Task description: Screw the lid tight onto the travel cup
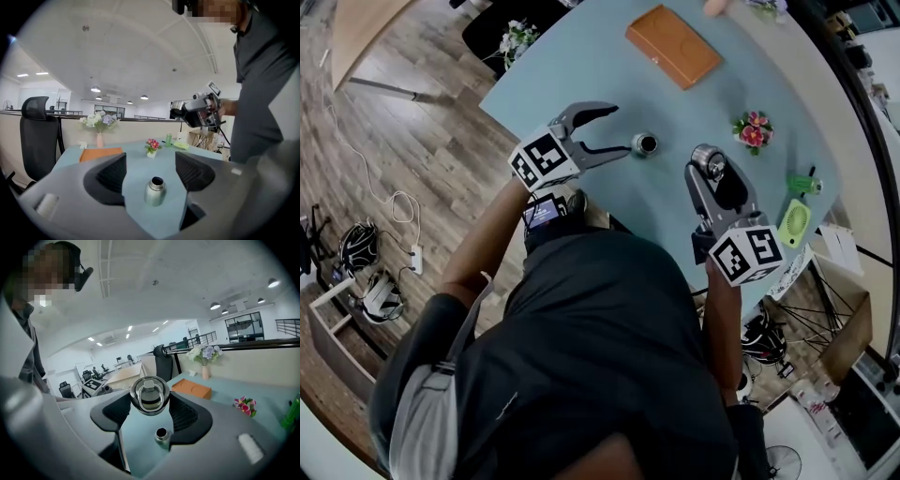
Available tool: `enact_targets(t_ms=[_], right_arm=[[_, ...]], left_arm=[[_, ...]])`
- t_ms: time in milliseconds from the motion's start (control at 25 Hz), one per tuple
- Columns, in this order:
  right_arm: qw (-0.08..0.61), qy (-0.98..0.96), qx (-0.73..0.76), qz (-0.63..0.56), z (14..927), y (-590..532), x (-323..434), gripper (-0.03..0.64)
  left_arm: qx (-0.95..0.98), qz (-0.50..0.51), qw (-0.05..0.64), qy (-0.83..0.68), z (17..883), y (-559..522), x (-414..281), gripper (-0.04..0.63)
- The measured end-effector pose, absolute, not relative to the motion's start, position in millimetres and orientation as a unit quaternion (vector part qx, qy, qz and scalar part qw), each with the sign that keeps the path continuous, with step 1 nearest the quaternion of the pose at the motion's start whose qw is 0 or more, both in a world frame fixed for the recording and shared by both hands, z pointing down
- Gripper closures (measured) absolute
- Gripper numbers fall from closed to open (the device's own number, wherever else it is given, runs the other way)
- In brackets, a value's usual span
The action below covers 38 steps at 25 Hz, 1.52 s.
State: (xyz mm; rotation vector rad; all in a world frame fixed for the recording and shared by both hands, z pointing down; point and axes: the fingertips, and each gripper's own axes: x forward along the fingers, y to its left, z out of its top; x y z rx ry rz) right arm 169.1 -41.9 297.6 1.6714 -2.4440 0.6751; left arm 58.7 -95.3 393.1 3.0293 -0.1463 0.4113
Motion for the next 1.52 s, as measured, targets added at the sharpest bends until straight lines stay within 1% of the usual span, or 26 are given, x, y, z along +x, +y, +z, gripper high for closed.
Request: enact_targets(t_ms=[440, 680, 1000, 1280, 1520], right_arm=[[0.112, -0.816, 0.510, 0.248, 367, -60, 150, 0.362], [0.169, -0.818, 0.492, 0.246, 413, -69, 141, 0.362], [0.229, -0.817, 0.469, 0.245, 461, -73, 132, 0.362], [0.276, -0.820, 0.445, 0.232, 496, -76, 128, 0.362], [0.306, -0.823, 0.430, 0.213, 510, -78, 124, 0.362]], left_arm=[[0.985, 0.171, 0.025, 0.023, 461, -80, 95, 0.180], [0.979, 0.197, 0.023, 0.050, 500, -74, 113, 0.160], [0.970, 0.233, 0.023, 0.068, 539, -65, 124, 0.150], [0.969, 0.237, 0.034, 0.066, 567, -64, 136, 0.150], [0.967, 0.242, 0.024, 0.070, 579, -63, 141, 0.150]])
